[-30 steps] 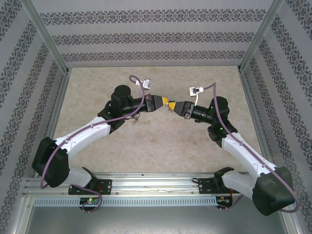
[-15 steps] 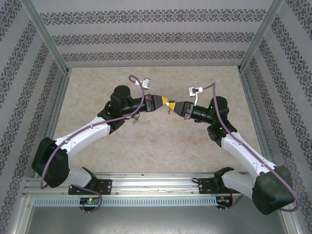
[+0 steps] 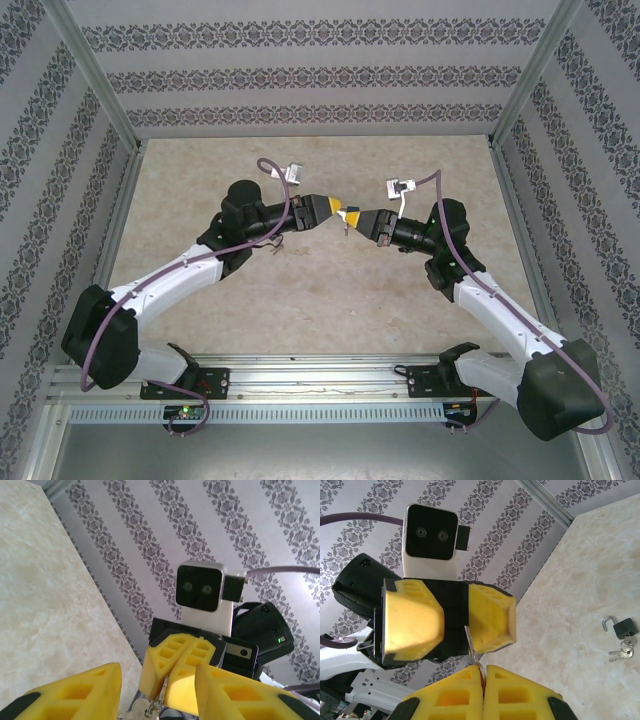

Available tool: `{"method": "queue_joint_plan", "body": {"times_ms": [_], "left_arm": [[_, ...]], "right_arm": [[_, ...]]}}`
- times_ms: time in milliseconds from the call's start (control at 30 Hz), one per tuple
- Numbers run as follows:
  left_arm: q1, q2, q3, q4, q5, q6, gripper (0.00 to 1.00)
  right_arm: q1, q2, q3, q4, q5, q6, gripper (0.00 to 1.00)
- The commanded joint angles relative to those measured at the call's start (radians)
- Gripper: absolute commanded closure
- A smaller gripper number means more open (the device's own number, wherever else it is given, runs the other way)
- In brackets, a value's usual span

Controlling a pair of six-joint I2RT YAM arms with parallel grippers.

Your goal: Unlock with the key

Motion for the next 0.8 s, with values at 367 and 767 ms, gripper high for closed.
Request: {"method": "queue_joint_plan", "body": {"times_ms": [367, 767], "left_arm": [[0.013, 0.011, 0.007, 0.114, 0.043, -0.055, 0.73], [-0.007, 0.022, 0.025, 0.089, 0.039, -0.030, 0.97]], "right_arm": [[0.011, -0.009, -0.002, 0.048, -0.021, -0.018, 1.00], [0.013, 0.012, -0.001, 0.051, -0.019, -0.017, 1.00]]}}
